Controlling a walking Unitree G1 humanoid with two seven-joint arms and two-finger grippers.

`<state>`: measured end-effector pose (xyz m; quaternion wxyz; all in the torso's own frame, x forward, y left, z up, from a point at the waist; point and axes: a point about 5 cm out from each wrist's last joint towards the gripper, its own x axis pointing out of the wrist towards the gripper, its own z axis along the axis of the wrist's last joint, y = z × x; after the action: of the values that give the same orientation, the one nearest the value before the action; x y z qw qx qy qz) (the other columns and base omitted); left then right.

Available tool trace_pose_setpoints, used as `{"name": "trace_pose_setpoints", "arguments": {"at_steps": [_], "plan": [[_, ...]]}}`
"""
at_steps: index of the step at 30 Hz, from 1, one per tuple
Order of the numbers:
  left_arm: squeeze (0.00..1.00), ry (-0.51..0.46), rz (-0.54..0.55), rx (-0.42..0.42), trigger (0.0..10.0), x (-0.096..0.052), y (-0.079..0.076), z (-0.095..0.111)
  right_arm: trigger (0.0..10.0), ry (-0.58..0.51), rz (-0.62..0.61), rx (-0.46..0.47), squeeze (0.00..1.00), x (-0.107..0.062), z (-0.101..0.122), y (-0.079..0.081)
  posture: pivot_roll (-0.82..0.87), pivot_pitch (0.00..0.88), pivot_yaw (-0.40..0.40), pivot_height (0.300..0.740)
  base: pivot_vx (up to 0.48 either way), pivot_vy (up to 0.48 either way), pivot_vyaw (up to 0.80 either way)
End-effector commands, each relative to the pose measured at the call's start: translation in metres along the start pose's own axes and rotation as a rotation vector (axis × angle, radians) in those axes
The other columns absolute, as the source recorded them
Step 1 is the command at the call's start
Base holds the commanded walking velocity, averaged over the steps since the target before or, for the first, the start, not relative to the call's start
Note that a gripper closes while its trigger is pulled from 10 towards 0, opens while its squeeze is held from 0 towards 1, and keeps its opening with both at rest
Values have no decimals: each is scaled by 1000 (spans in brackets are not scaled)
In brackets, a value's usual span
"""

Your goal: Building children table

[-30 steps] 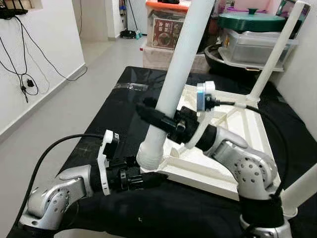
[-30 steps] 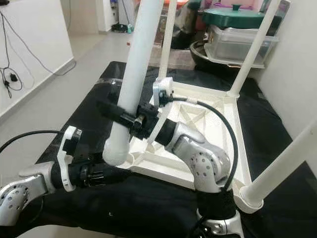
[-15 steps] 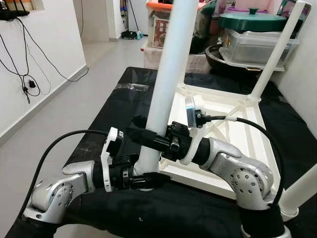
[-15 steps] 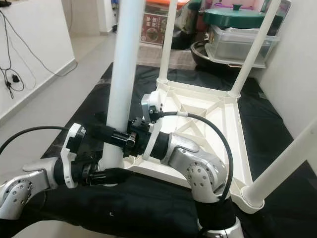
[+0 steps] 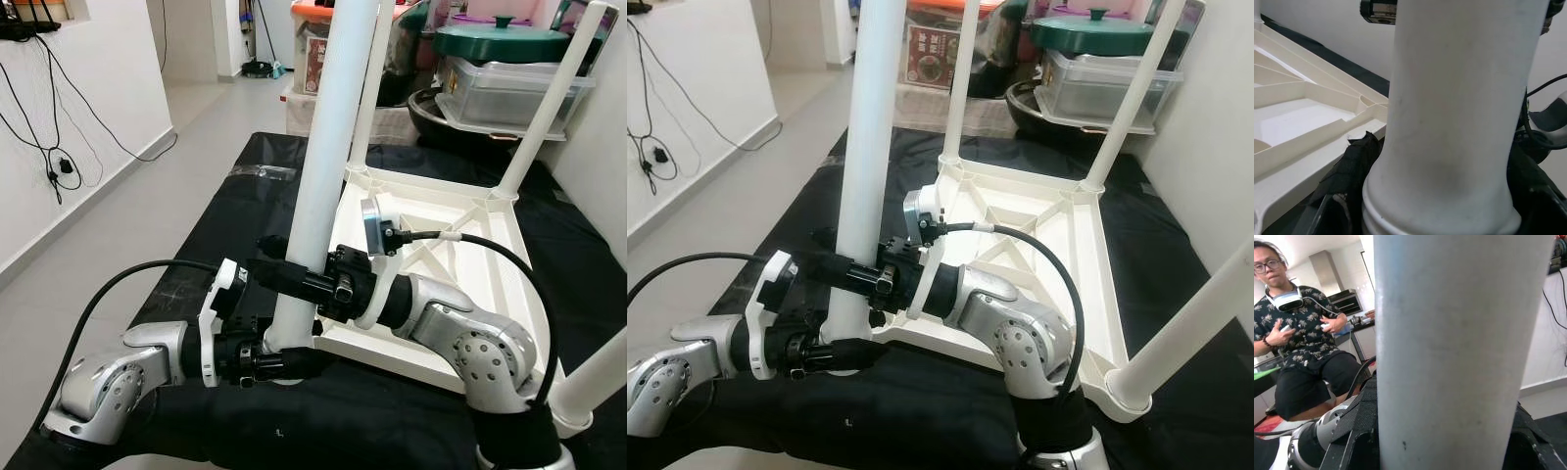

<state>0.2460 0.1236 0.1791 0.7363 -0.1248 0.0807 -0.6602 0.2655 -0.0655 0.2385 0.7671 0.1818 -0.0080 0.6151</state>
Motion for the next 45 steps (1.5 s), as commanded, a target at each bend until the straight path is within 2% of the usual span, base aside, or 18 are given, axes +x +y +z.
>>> {"name": "trace_pose_setpoints", "arguments": {"at_steps": [1, 3, 4, 8, 9, 10, 11, 12, 13, 14, 15, 22, 27, 29, 32, 33, 36, 45], "plan": [[0, 26, -22, 2, 627, 2, -4, -4, 10000, -4, -105, -48, 0, -1, 6, -10, 105, 0, -61, 740, 0, 0, 0], [0, 27, -14, 7, 627, 2, -3, -4, 10000, 8, -135, -51, 0, -1, 5, -14, 105, 0, -61, 740, 0, 0, 0], [0, 29, -3, 16, 10000, 2, -1, -3, 10000, -5, -190, -43, 1000, -1, 5, -20, 105, 0, -61, 740, 0, 0, 0], [0, 47, 66, 56, 10000, 1, 5, -4, 10000, -40, -329, -34, 1000, -2, 8, -33, 103, 0, -66, 740, 0, 0, 0], [0, 55, 95, 74, 10000, 1, 8, -4, 10000, -41, -357, -34, 0, -2, 8, -35, 103, 0, -66, 740, 0, 0, 0], [0, 55, 95, 74, 10000, 1, 8, -4, 10000, -41, -357, -34, 0, -2, 8, -35, 103, 0, -66, 740, 0, 0, 0], [0, 96, 180, 121, 10000, 1, 17, -6, 10000, -34, -417, -28, 0, -3, 7, -38, 105, 0, -68, 740, 0, 0, 0], [0, 96, 180, 121, 10000, 1, 17, -6, 10000, -34, -417, -28, 0, -3, 7, -38, 105, 0, -68, 740, 0, 0, 0], [0, 154, 271, 166, 10000, -1, 27, -10, 10000, -44, -458, -4, 0, -4, 5, -40, 107, 0, -69, 740, 0, 0, 0], [0, 154, 271, 166, 10000, -1, 27, -10, 10000, -44, -458, -4, 0, -4, 5, -40, 107, 0, -69, 740, 0, 0, 0], [0, 194, 341, 210, 10000, -2, 34, -12, 10000, -50, -491, 27, 0, -4, 2, -41, 105, 0, -68, 740, 0, 0, 0], [0, 245, 489, 314, 10000, 4, 49, -9, 10000, -29, -530, 172, 0, 6, -26, -30, 100, 0, -69, 740, 0, 0, 0], [0, 238, 504, 323, 10000, 6, 53, -8, 10000, -43, -521, 204, 0, 9, -29, -27, 99, 0, -70, 740, 0, 0, 0], [0, 213, 481, 326, 10000, 14, 53, -7, 9216, -70, -525, 230, 0, 13, -30, -26, 95, 0, -68, 740, 0, 0, 0], [0, 206, 469, 328, 10000, 17, 52, -7, 9216, -78, -530, 235, 0, 14, -31, -26, 95, 0, -68, 740, 0, 0, 0], [0, 204, 458, 332, 10000, 20, 52, -8, 10000, -97, -563, 234, 0, 14, -29, -28, 95, 0, -68, 740, 0, 0, 0], [0, 207, 439, 336, 10000, 24, 51, -11, 10000, -133, -625, 239, 0, 14, -26, -34, 89, 0, -65, 740, 0, 0, 0], [0, 222, 411, 333, 10000, 25, 47, -19, 10000, -148, -702, 158, 0, 10, -16, -43, 90, 0, -67, 740, 0, 0, 0]]}}
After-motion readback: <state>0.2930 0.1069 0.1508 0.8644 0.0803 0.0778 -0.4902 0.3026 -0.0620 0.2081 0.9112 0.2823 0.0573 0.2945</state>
